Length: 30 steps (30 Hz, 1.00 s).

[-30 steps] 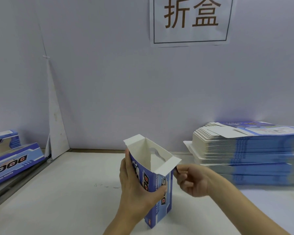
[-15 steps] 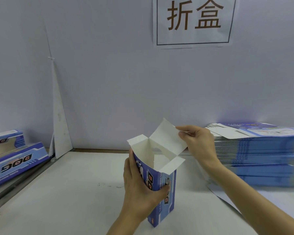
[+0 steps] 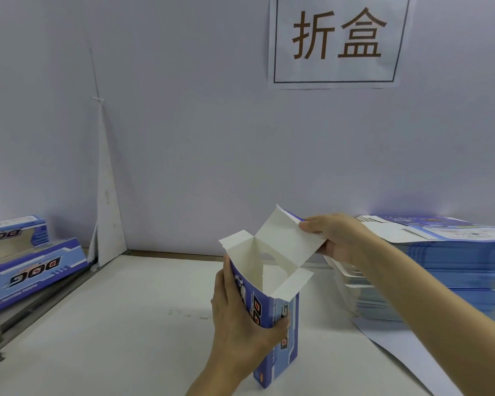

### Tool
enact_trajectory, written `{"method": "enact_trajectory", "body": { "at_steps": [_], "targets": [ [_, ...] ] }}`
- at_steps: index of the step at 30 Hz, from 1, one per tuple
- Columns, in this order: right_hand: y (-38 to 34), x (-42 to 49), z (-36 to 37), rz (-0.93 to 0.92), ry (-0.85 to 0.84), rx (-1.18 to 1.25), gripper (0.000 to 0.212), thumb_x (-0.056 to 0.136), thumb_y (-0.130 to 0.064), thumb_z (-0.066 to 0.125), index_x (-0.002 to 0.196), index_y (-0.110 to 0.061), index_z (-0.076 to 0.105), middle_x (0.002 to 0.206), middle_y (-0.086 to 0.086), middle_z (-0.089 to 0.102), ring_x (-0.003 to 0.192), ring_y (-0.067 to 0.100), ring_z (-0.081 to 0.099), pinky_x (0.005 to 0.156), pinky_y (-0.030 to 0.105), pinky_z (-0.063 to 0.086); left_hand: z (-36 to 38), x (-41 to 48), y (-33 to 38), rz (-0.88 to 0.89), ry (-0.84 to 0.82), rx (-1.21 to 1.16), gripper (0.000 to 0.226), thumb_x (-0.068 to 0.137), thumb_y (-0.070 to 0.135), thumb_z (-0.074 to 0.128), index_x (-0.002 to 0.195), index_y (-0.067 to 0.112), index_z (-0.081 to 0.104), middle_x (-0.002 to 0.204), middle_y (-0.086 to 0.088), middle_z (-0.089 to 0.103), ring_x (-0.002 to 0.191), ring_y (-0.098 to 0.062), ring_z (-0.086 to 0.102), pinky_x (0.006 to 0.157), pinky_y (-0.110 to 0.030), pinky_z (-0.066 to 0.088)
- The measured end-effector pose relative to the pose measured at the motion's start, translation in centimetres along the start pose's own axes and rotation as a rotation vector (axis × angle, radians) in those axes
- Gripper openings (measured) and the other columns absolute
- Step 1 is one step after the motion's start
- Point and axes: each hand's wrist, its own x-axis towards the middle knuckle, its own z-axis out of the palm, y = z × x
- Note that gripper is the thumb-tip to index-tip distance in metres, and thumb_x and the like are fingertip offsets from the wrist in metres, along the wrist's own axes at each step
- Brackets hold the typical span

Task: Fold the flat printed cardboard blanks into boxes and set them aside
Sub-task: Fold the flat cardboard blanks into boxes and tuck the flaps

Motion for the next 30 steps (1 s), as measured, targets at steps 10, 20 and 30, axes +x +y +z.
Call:
{"method": "enact_trajectory", "body": {
  "at_steps": [10, 20, 30],
  "targets": [
    [0.3, -1.3, 1.4, -0.391, 0.089, -0.320, 0.017, 0.092, -0.014, 0.060, 0.087, -0.025, 0.072, 0.096, 0.009, 0.069, 0.083, 0.022, 0.062, 0.076, 0.033, 0.053, -0.2, 0.1, 0.2, -0.048, 0.007, 0.047, 0.130, 0.050, 0.058, 0.077, 0.147, 0.036, -0.007, 0.148, 0.007, 0.021, 0.135, -0.012, 0.027, 0.112, -0.043, 0.036],
    [13.2, -6.2, -0.6, -0.459, -0.438, -0.402, 0.109, 0.064, -0.018, 0.080, 0.140, -0.054, 0.012, 0.138, -0.032, 0.043, 0.122, -0.016, 0.046, 0.092, 0.007, 0.042, -0.4, -0.5, 2.2, -0.145, 0.046, -0.002, 0.130, 0.037, 0.097, 0.053, 0.121, 0.056, -0.038, 0.145, 0.016, 0.005, 0.140, -0.013, 0.009, 0.117, -0.041, 0.024],
    [6.9, -5.1, -1.4, -0.475, -0.255, -0.010, 0.080, 0.050, -0.046, 0.082, 0.120, -0.019, 0.053, 0.102, 0.001, 0.075, 0.087, 0.025, 0.074, 0.064, 0.027, 0.059, -4.0, 3.3, 4.9, -0.059, -0.281, -0.456, 0.079, 0.063, 0.059, 0.070, 0.135, 0.040, 0.041, 0.118, 0.016, 0.066, 0.108, -0.008, 0.064, 0.082, -0.026, 0.057]
  ]
}}
